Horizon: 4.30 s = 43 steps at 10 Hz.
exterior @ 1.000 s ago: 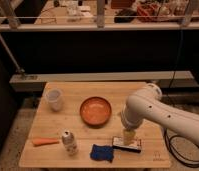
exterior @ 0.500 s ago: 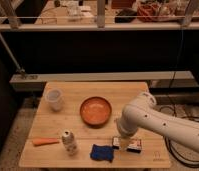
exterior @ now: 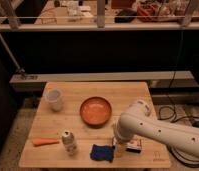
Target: Wipe the white sponge on the table
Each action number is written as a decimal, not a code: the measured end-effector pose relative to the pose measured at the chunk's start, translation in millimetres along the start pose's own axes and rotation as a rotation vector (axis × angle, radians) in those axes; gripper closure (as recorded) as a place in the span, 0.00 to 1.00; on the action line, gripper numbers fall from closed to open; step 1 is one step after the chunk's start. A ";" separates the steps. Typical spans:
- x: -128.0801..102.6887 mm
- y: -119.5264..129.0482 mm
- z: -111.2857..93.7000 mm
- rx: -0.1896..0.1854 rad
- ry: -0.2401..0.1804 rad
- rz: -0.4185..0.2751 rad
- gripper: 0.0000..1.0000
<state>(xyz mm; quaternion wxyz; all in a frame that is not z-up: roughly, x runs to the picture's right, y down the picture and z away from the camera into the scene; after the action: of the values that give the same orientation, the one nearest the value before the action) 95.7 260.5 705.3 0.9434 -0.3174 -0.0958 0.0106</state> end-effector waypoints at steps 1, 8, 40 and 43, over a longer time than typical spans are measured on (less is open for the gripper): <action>-0.5 2.1 5.0 0.000 -0.002 0.006 0.20; 4.5 9.7 36.5 0.014 -0.022 0.023 0.20; -53.1 -6.6 76.5 -0.119 0.020 -0.142 0.20; -56.7 -2.9 77.8 -0.120 0.017 -0.151 0.20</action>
<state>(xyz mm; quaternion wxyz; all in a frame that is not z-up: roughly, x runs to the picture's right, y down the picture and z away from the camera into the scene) 25.4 300.1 757.9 0.9216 -0.3653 -0.1118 -0.0691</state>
